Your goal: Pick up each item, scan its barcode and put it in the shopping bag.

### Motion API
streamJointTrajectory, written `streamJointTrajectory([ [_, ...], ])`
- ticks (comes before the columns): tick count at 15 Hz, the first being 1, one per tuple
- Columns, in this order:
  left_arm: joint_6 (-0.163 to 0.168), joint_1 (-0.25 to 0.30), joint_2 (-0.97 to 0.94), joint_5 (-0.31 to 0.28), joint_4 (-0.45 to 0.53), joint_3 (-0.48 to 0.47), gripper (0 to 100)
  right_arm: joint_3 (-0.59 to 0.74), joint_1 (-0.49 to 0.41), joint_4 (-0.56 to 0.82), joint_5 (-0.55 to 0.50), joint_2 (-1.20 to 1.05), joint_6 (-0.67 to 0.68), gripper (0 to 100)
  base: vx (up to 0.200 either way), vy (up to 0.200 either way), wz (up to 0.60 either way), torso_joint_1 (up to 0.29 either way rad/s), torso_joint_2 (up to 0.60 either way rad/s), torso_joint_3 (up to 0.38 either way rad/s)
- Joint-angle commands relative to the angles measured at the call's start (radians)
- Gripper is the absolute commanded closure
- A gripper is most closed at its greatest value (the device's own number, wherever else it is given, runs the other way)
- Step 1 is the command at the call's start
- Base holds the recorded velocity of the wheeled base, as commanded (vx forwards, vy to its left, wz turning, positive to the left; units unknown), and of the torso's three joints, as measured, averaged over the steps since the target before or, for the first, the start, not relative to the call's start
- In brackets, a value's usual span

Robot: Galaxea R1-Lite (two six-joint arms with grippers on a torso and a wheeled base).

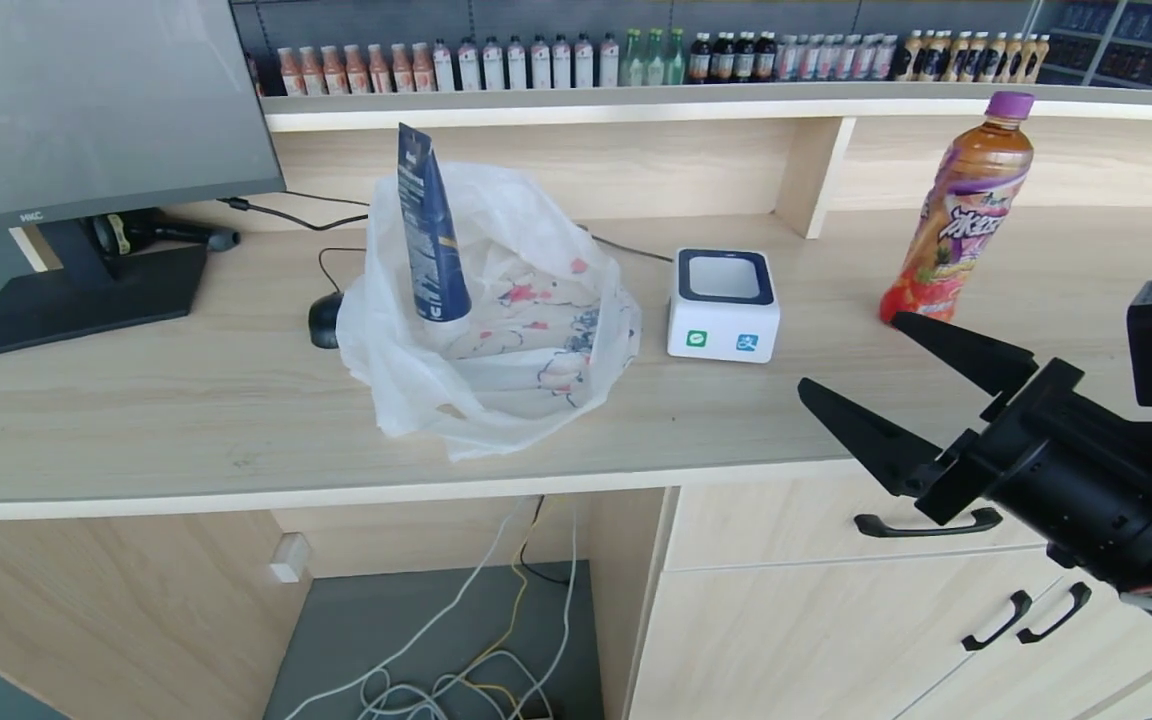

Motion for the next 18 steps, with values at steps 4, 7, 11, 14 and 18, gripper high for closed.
streamJointTrajectory([
  [4,-0.001,0.002,0.0,0.0,0.0,0.0,100,0.001,0.002,-0.001,0.009,0.008,-0.006,0,0.0,-0.2,0.0,0.002,0.0,-0.001],
  [7,-0.001,0.0,0.0,0.0,0.0,0.0,100,0.001,-0.002,-0.001,0.009,0.025,-0.02,0,0.0,-0.2,0.0,0.001,0.0,0.002],
  [11,-0.005,0.002,0.0,0.0,0.0,0.0,100,0.007,-0.009,-0.001,0.009,0.014,-0.02,0,0.0,-0.2,0.0,0.001,0.0,0.0],
  [14,-0.004,0.002,0.0,0.0,0.0,0.0,100,-0.005,-0.009,-0.001,0.009,0.033,-0.02,0,0.0,-0.067,0.0,0.002,0.0,-0.001],
  [18,-0.002,0.002,0.0,0.0,0.0,0.0,100,-0.074,0.016,-0.001,0.009,0.1,-0.052,0,0.0,0.0,0.0,0.0,0.0,0.0],
])
